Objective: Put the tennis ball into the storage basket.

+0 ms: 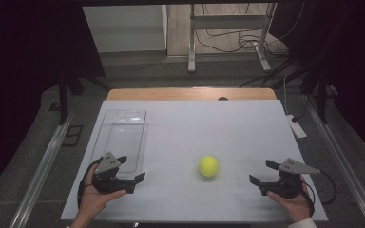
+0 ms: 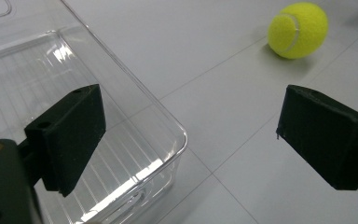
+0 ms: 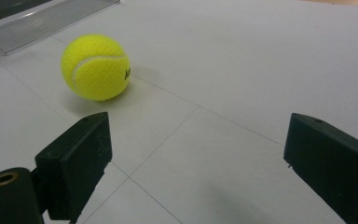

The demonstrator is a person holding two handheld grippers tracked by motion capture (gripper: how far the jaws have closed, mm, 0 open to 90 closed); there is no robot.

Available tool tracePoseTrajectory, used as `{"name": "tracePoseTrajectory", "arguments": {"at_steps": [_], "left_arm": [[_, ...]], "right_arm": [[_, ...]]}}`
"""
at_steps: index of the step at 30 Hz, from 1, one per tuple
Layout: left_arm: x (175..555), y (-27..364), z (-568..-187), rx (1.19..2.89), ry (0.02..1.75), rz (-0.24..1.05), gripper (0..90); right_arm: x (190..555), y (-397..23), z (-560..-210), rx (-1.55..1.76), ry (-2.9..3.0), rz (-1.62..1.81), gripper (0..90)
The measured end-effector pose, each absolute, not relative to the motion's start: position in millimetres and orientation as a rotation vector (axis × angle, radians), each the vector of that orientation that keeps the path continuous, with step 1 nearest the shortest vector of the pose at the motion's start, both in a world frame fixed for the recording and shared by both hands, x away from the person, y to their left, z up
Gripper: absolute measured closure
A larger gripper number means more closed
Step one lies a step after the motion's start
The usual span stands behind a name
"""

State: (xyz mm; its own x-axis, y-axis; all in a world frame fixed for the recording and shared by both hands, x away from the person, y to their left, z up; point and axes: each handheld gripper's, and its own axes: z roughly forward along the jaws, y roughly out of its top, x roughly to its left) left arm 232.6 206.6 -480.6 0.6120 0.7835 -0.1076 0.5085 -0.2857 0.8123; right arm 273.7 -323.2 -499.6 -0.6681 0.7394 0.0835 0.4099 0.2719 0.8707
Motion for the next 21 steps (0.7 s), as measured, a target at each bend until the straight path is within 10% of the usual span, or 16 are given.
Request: {"name": "tracePoseTrajectory", "arguments": {"at_steps": [21], "left_arm": [[244,197,-472,1.991,1.002,0.363,8.9]], "right_arm": [[274,-324,-500,1.042,2.21,1.354,8.2]]}}
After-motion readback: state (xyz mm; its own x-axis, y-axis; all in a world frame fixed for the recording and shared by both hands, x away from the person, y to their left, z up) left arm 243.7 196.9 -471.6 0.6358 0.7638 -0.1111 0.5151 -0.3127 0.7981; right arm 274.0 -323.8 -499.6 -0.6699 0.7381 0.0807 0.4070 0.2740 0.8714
